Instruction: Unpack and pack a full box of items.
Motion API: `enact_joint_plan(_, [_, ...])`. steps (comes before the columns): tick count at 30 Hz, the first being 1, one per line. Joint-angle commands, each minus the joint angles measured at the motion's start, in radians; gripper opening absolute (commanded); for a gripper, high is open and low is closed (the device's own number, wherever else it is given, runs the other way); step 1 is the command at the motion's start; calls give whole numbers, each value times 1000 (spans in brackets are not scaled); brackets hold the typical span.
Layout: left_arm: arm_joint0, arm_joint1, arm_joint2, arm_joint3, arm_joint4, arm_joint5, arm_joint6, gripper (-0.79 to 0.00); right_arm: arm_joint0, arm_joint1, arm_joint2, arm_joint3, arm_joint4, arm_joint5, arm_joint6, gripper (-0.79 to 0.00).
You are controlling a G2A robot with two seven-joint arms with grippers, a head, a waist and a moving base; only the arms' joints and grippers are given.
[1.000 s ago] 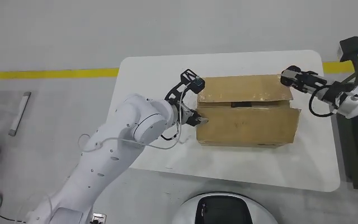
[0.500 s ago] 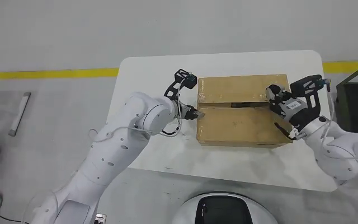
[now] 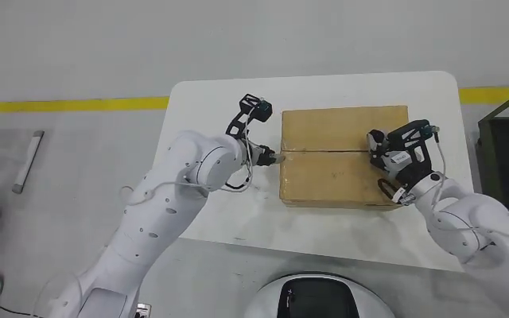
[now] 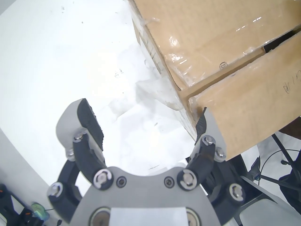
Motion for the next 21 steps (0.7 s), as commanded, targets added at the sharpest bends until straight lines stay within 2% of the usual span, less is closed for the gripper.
enact_joint_plan(1, [20, 8, -26, -9, 24, 29, -9, 0, 1, -3, -1, -1, -3, -1, 0, -785])
enact_joint_plan(4, [73, 21, -84, -37, 47, 119, 19, 0, -1, -7, 0, -1, -7, -4, -1, -785])
enact_joint_plan(15, [78, 22, -84, -37, 62, 111, 35, 0, -19, -21, 25, -3, 25, -18, 8, -785])
enact_joint_plan(21, [107, 39, -50, -12, 335, 24, 20, 0, -29, -27, 40, -7, 33, -28, 19, -785])
